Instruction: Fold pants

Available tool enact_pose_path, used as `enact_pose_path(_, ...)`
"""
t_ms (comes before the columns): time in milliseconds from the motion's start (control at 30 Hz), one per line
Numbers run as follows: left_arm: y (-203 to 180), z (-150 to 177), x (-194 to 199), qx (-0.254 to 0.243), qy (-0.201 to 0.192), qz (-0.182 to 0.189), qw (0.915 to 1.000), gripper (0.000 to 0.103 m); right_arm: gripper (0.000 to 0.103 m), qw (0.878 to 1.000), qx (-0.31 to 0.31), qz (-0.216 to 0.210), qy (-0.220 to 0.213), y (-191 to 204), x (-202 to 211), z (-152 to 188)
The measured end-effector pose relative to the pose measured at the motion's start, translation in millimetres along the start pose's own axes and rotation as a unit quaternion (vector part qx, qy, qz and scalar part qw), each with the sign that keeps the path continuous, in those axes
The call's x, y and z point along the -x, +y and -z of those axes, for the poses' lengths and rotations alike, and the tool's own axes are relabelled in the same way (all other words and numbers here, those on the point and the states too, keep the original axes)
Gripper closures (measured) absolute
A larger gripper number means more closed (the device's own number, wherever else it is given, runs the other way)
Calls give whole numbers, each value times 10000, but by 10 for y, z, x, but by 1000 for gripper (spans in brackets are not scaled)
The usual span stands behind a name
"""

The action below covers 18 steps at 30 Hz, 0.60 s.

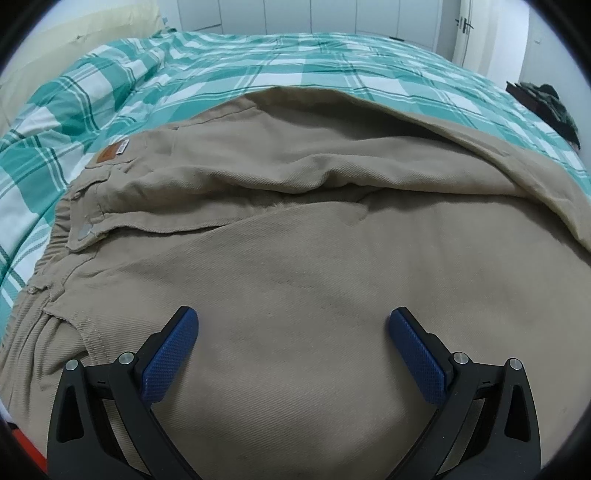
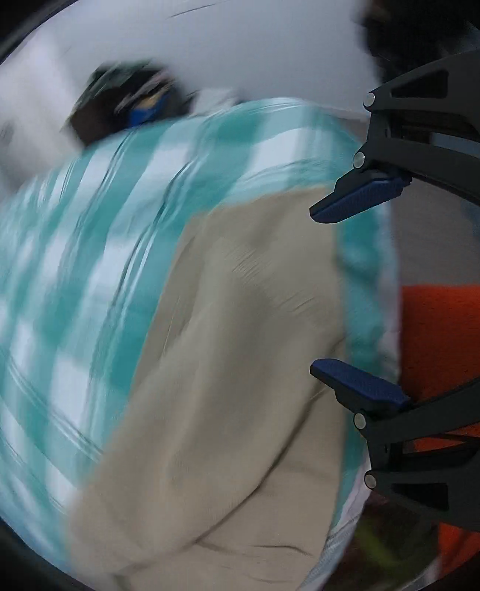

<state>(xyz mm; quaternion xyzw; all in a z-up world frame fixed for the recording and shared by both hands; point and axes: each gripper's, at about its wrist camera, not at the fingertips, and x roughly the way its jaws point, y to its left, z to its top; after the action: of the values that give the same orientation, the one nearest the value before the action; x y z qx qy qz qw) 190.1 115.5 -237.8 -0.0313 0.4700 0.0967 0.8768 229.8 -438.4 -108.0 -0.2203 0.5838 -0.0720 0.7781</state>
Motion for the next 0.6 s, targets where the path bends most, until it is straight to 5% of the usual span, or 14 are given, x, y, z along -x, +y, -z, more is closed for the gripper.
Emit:
enact_pose_path(33, -2, 0, 2, -1, -1, -6, 10000, 0, 28, 9979, -508, -323, -217, -127, 84, 112)
enact_pose_path(100, -5, 8, 10, 0, -1, -10, 10000, 0, 28, 9712, -1666, -1553, -697, -313, 239, 288)
enact_pose_path(133, -4, 9, 10, -1, -2, -10, 10000, 0, 28, 9426, -2191, -2359, -887, -349, 267, 348)
enact_pose_path(233, -5, 7, 11, -5, 5, -12, 10000, 0, 28, 8152, -3349, -4653, -827, -128, 32, 411)
enact_pose_path(267, -4, 7, 11, -6, 7, -7, 10000, 0, 28, 7955, -3482, -4917, -642, -7, -85, 384)
enact_pose_path(333, 8, 7, 10, -4, 26, -1, 10000, 0, 28, 7944, -3638, -4850, -371, 156, -321, 282)
enact_pose_path(433, 15, -11, 26, 3, 160, -18, 9999, 1, 37, 8290, -4045, -3828, -515, 145, -561, 194)
enact_pose_path(533, 38, -102, 107, 57, 439, 118, 9989, 1, 87, 8346, -4361, -3218, -988, 12, -564, 160)
enact_pose_path(600, 148, -245, 234, 464, 355, 752, 9955, 1, 99, 8288, -4401, -3162, -1393, -109, -402, 148)
